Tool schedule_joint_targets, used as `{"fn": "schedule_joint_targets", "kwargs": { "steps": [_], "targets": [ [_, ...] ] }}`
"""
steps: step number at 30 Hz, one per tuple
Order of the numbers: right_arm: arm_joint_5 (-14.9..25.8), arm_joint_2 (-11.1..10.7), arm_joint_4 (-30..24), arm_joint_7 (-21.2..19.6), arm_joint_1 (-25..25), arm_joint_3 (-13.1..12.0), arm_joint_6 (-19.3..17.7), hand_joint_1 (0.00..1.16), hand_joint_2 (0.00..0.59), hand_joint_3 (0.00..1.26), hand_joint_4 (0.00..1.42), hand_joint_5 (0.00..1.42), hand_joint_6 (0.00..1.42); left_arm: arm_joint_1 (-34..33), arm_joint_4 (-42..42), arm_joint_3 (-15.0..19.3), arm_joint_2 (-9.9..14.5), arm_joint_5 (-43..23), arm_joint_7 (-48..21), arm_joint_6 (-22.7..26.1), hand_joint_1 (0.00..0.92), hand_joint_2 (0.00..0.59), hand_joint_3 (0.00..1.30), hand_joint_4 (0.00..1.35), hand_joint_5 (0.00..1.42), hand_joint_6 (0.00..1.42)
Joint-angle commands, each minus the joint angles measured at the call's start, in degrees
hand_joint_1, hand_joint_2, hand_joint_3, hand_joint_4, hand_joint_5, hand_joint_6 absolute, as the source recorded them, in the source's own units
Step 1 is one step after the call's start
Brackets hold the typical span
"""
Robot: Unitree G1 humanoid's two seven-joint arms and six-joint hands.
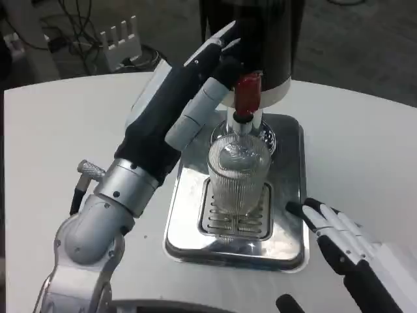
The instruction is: Grasp the cup under the faucet to collect the drink, then remove the cup.
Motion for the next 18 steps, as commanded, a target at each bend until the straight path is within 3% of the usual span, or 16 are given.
{"fn": "schedule_joint_targets", "kwargs": {
  "steps": [1, 8, 18],
  "targets": [
    [0.49, 0.02, 0.51, -0.92, 0.21, -0.1, 0.14, 0.63, 0.444, 0.07, 0.0, 0.0, 0.0, -1.01, 1.03, -1.1, -0.4, -0.32, -1.7, -1.64, 0.0, 0.088, 0.15, 0.16, 0.29, 0.26],
    [0.7, 0.02, 0.49, -1.1, 0.49, -0.01, -0.06, 0.63, 0.444, 0.07, 0.0, 0.0, 0.0, -0.98, 0.86, -1.77, -0.36, -0.27, -3.17, -1.45, 0.0, 0.087, 0.15, 0.16, 0.29, 0.26],
    [0.84, -0.01, -0.07, -1.28, 1.08, -0.03, -0.15, 0.63, 0.444, 0.07, 0.0, 0.0, 0.0, -2.14, 0.45, -4.21, 2.88, 3.07, -6.52, -2.86, 0.0, 0.082, 0.13, 0.15, 0.26, 0.23]
  ]
}}
